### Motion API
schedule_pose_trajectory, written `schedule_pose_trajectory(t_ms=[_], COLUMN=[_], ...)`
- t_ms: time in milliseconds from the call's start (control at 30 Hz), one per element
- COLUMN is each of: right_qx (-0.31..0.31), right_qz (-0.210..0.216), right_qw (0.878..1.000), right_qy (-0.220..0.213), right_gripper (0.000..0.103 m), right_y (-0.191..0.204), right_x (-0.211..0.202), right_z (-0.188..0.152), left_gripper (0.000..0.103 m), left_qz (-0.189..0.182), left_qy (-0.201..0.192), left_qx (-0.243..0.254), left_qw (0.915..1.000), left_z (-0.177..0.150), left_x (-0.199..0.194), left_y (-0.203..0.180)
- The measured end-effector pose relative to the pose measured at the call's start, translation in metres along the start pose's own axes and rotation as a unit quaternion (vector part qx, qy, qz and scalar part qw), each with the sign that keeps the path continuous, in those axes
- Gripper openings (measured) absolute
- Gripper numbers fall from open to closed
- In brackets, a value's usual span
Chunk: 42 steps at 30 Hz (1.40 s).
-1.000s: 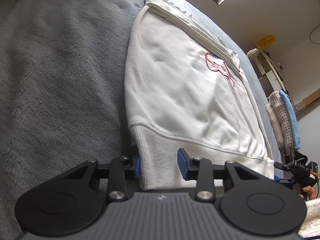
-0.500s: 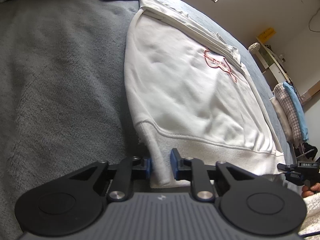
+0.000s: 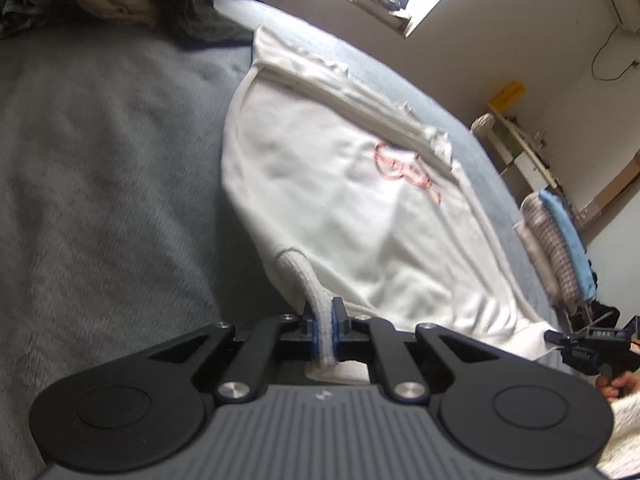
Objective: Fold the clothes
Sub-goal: 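Close both grippers on the sweatshirt hem ribbing, then lift the hem with both grippers and fold it toward the collar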
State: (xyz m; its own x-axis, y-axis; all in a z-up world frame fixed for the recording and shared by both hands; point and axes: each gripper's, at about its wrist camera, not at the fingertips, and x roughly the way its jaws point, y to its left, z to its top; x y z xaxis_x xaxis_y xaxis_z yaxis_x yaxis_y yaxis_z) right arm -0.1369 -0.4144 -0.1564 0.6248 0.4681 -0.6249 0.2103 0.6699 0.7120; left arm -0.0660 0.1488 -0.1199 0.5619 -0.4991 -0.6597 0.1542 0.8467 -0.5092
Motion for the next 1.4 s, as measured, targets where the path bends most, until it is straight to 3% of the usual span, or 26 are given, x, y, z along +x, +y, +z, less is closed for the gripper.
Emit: schedule_pose_trajectory(t_ms=[700, 1400], right_qx=[-0.028, -0.059], right_qz=[0.026, 0.035], right_qw=[0.998, 0.993], right_qy=[-0.049, -0.094], right_gripper=[0.005, 0.005], right_y=[0.031, 0.064], right_x=[-0.010, 0.005], right_z=[0.026, 0.071], left_gripper=[0.007, 0.007], left_qz=[-0.018, -0.015], left_qy=[-0.070, -0.107], left_qx=[0.003, 0.024], left_qw=[0.9973, 0.9939], left_z=[0.042, 0.094], left_x=[-0.005, 0.017], left_y=[-0.014, -0.027])
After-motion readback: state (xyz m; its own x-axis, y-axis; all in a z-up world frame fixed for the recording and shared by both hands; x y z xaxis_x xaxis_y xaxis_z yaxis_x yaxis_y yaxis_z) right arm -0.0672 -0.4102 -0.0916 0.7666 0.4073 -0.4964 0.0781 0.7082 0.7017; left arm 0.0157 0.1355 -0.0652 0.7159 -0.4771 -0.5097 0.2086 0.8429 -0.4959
